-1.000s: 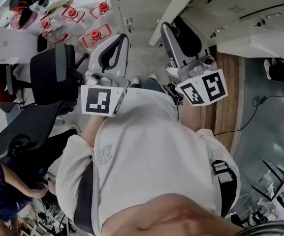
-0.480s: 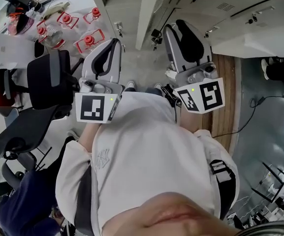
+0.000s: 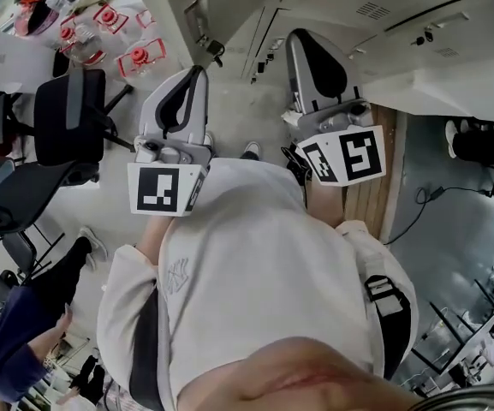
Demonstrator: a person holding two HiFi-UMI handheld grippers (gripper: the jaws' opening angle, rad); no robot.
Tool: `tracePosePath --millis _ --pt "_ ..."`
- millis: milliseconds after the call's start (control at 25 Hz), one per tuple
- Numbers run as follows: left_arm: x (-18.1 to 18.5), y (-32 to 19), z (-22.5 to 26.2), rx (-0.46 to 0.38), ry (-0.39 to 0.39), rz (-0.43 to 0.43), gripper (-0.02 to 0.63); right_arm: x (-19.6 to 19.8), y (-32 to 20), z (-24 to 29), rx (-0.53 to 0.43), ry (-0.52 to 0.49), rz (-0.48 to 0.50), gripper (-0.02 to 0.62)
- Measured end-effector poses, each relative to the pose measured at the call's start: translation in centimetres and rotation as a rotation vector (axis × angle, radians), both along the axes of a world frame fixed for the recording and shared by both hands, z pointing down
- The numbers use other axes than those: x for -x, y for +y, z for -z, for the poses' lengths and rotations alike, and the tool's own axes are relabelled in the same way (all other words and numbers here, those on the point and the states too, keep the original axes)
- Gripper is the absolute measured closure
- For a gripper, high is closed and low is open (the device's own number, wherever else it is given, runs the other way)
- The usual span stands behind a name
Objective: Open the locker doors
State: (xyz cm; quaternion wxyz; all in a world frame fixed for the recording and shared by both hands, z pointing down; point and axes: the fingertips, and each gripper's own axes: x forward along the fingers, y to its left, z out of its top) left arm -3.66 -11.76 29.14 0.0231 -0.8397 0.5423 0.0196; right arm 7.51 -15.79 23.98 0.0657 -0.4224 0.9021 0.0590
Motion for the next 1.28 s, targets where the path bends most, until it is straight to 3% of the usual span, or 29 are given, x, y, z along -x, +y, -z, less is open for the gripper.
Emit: tracePosePath --millis 280,560,920,1280 --pt "-5.6 1.0 -1.0 0.002 0.011 0.006 0.604 -4.5 -0.7 -0.5 -0.016 0.044 0.005 0.58" --pt "-9.1 -0.3 -1.2 0.035 -0.001 -0.047 0.604 -6.0 -5.1 0.0 -0.056 0.084 -0.075 0.58" --pt "-9.7 -3.3 -0.6 0.041 0.0 -0.081 0.604 -5.3 -14.0 -1.4 0.006 0.162 -0.156 0.577" --pt "-8.7 -4.9 -1.0 0.069 0.007 -0.072 0.604 -4.4 -18.4 -2.2 0.034 0.191 -0.2 0.525"
